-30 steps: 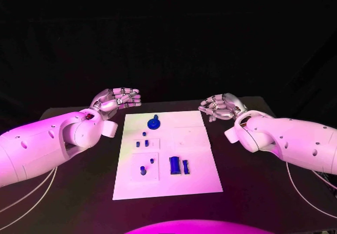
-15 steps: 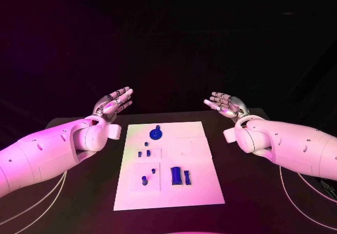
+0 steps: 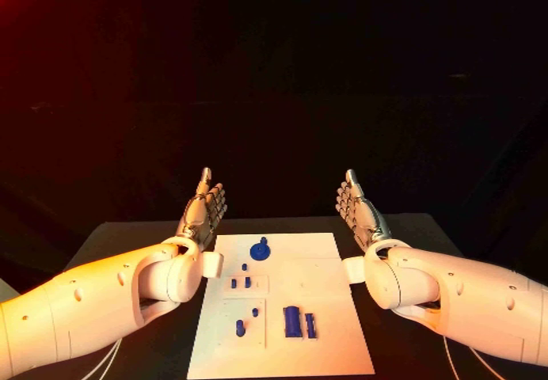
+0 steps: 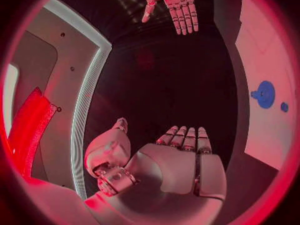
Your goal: Assemble the parts on the task board
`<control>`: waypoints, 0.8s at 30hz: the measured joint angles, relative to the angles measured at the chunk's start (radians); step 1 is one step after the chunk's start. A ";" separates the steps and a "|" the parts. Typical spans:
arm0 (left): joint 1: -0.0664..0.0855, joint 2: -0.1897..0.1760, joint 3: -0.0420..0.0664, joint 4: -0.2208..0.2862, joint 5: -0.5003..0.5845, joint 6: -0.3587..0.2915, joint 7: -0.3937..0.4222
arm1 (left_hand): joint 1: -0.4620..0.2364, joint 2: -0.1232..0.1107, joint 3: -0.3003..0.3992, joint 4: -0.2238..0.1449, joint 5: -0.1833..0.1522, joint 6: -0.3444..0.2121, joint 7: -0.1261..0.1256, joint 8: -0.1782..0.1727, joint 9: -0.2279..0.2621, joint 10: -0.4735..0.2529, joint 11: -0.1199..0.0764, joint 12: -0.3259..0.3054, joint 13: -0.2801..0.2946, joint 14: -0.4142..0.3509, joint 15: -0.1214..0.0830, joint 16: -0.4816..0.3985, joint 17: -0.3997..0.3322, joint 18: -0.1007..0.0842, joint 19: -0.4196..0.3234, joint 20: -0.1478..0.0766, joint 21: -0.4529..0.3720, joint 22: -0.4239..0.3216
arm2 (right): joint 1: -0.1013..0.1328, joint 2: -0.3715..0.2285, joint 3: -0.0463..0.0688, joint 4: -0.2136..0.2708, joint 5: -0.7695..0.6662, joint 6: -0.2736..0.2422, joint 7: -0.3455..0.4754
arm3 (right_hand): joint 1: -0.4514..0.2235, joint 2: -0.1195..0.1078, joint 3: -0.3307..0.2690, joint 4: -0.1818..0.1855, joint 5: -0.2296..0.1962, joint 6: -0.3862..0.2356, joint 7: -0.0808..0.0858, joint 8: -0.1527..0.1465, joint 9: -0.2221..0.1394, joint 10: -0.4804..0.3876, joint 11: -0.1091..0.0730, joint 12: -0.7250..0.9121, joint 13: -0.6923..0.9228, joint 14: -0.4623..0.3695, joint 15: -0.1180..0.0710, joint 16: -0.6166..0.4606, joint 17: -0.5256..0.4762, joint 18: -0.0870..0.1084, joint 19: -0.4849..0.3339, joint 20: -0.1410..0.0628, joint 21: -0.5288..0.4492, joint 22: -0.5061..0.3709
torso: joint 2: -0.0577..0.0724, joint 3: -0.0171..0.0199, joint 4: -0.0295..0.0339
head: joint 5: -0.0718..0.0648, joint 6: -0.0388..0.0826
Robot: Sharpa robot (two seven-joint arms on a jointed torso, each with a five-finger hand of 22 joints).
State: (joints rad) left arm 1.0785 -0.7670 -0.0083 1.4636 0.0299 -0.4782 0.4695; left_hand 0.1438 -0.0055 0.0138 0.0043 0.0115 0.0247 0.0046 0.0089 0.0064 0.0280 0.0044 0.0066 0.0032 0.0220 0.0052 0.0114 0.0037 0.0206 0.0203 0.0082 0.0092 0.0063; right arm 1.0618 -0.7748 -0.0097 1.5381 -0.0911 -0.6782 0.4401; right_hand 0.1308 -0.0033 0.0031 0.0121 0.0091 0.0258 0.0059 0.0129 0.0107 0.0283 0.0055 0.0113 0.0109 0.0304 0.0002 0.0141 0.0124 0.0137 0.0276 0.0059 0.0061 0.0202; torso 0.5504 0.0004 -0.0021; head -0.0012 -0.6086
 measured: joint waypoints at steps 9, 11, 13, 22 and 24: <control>-0.027 -0.012 0.006 0.094 -0.010 -0.189 0.018 | -0.132 0.005 -0.010 -0.004 -0.008 -0.019 -0.005 -0.004 -0.005 -0.022 -0.004 0.000 -0.002 -0.017 -0.007 -0.005 -0.002 0.000 -0.015 -0.007 -0.003 -0.004 | -0.011 -0.005 0.009 0.030 0.065 -0.064 0.040 | -0.122 0.002 -0.003 -0.008 -0.004 -0.022 -0.006 -0.009 -0.008 -0.024 -0.006 -0.008 -0.009 -0.025 0.000 -0.011 -0.010 0.000 -0.023 -0.006 -0.001 -0.017 | -0.005 -0.0004 0.0018 | 0.001 0.008; -0.028 -0.013 0.007 0.101 -0.012 -0.217 0.021 | -0.138 0.006 -0.010 -0.004 -0.008 -0.019 -0.005 -0.006 -0.005 -0.024 -0.004 0.000 -0.002 -0.017 -0.007 -0.005 -0.002 0.000 -0.017 -0.008 -0.003 -0.005 | -0.011 -0.005 0.009 0.030 0.073 -0.072 0.045 | -0.124 0.004 -0.003 -0.008 -0.004 -0.022 -0.006 -0.009 -0.009 -0.024 -0.006 -0.008 -0.009 -0.025 0.000 -0.011 -0.011 0.000 -0.023 -0.006 -0.001 -0.018 | -0.006 -0.0004 0.0019 | 0.001 0.008; -0.029 -0.013 0.007 0.103 -0.013 -0.234 0.023 | -0.137 0.006 -0.010 -0.004 -0.008 -0.019 -0.005 -0.006 -0.005 -0.024 -0.004 0.000 -0.002 -0.017 -0.007 -0.005 -0.003 0.000 -0.017 -0.008 -0.003 -0.005 | -0.011 -0.005 0.009 0.030 0.078 -0.076 0.049 | -0.126 0.003 -0.003 -0.008 -0.004 -0.022 -0.006 -0.009 -0.009 -0.024 -0.006 -0.008 -0.010 -0.025 0.000 -0.011 -0.011 0.000 -0.023 -0.006 -0.001 -0.019 | -0.006 -0.0004 0.0020 | 0.001 0.008; -0.029 -0.014 0.007 0.103 -0.016 -0.272 0.029 | -0.137 0.006 -0.010 -0.004 -0.008 -0.019 -0.005 -0.006 -0.006 -0.024 -0.004 0.000 -0.002 -0.017 -0.007 -0.005 -0.003 0.000 -0.017 -0.008 -0.003 -0.005 | -0.011 -0.005 0.009 0.030 0.090 -0.089 0.057 | -0.125 0.003 -0.003 -0.008 -0.004 -0.022 -0.006 -0.009 -0.010 -0.024 -0.006 -0.008 -0.010 -0.025 0.000 -0.011 -0.012 0.000 -0.023 -0.006 -0.001 -0.019 | -0.006 -0.0004 0.0021 | 0.001 0.009; -0.029 -0.014 0.007 0.103 -0.017 -0.276 0.030 | -0.137 0.006 -0.010 -0.004 -0.008 -0.019 -0.005 -0.006 -0.006 -0.024 -0.004 0.000 -0.002 -0.017 -0.007 -0.005 -0.003 0.000 -0.017 -0.008 -0.003 -0.005 | -0.011 -0.005 0.009 0.030 0.092 -0.090 0.058 | -0.125 0.003 -0.003 -0.008 -0.004 -0.022 -0.006 -0.009 -0.010 -0.024 -0.006 -0.008 -0.010 -0.025 0.000 -0.011 -0.011 0.000 -0.023 -0.006 -0.001 -0.019 | -0.006 -0.0005 0.0021 | 0.001 0.009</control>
State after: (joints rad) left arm 1.0500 -0.7809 -0.0012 1.5667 0.0132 -0.7545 0.4994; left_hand 0.0064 0.0009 0.0042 -0.0001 0.0034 0.0055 0.0000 0.0034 0.0008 0.0037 0.0002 0.0066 0.0009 0.0054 -0.0014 0.0064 0.0009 0.0208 0.0037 0.0002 0.0060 0.0009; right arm 1.0504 -0.7799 -0.0007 1.5681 0.0006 -0.7686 0.4979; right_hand 0.0053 -0.0002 0.0002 0.0038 0.0052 0.0038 -0.0004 0.0035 0.0009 0.0044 -0.0008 0.0035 0.0009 0.0050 -0.0002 0.0030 0.0009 0.0139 0.0047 0.0003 0.0049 0.0009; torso 0.5443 -0.0001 0.0000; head 0.0000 -0.6000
